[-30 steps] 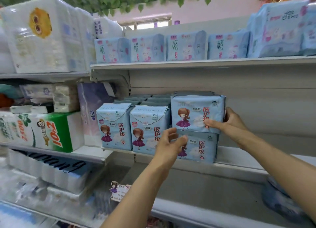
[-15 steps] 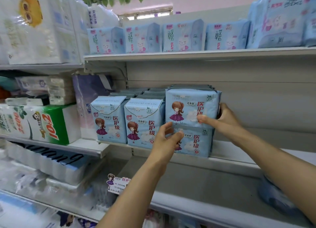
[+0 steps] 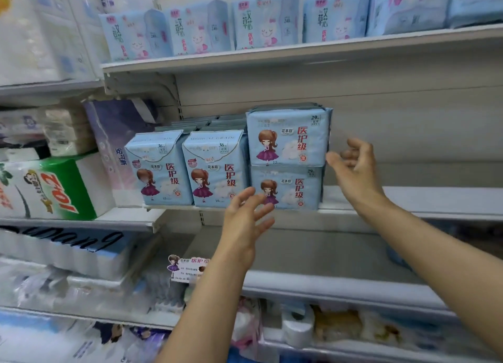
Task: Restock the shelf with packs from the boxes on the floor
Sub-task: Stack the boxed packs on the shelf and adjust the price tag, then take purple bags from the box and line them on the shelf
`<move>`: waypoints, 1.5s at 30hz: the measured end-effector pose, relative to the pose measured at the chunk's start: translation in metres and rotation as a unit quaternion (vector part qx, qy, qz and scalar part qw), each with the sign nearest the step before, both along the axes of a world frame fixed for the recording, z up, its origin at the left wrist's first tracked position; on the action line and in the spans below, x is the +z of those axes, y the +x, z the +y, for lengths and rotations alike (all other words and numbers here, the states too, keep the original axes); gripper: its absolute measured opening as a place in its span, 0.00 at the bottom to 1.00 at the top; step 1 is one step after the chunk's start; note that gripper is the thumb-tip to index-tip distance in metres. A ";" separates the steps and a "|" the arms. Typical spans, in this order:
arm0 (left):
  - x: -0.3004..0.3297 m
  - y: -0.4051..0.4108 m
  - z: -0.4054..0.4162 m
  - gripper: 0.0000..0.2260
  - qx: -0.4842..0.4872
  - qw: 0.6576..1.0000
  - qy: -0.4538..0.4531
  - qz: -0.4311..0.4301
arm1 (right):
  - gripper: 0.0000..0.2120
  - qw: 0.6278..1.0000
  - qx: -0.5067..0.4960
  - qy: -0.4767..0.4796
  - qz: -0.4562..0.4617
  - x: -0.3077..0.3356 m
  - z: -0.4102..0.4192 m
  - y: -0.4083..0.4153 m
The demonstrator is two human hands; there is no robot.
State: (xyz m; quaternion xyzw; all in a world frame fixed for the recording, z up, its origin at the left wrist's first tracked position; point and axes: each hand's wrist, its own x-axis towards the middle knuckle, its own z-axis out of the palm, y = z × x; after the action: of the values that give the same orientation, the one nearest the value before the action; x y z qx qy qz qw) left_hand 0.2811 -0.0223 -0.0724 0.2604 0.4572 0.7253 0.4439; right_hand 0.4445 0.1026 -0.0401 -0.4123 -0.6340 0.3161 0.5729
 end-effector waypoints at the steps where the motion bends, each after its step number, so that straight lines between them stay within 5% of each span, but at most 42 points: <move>1: -0.003 0.001 -0.005 0.13 -0.011 1.000 -0.001 -0.024 | 0.26 1.000 -0.008 -0.001 0.009 -0.004 -0.008 0.004; 9: -0.043 0.014 -0.036 0.10 -0.056 0.997 -0.037 -0.041 | 0.04 0.998 -0.029 -0.042 0.019 -0.042 -0.078 0.055; 19: -0.083 0.081 -0.053 0.10 -0.211 0.966 -0.123 -0.091 | 0.07 0.981 -0.124 -0.144 -0.037 -0.092 -0.155 0.150; 32: -0.166 0.199 -0.036 0.08 -0.291 0.928 -0.221 -0.068 | 0.05 0.935 -0.220 -0.275 -0.041 -0.184 -0.180 0.288; 45: -0.322 0.462 0.015 0.07 -0.278 0.867 -0.402 -0.101 | 0.03 0.879 -0.167 -0.440 -0.080 -0.330 -0.120 0.531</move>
State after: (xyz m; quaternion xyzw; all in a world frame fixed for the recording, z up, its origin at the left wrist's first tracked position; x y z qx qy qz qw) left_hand 0.7432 -0.0077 -0.3942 0.1014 0.5700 0.3477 0.7375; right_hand 0.9753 -0.0172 -0.3702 -0.7452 -0.3952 0.4284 0.3240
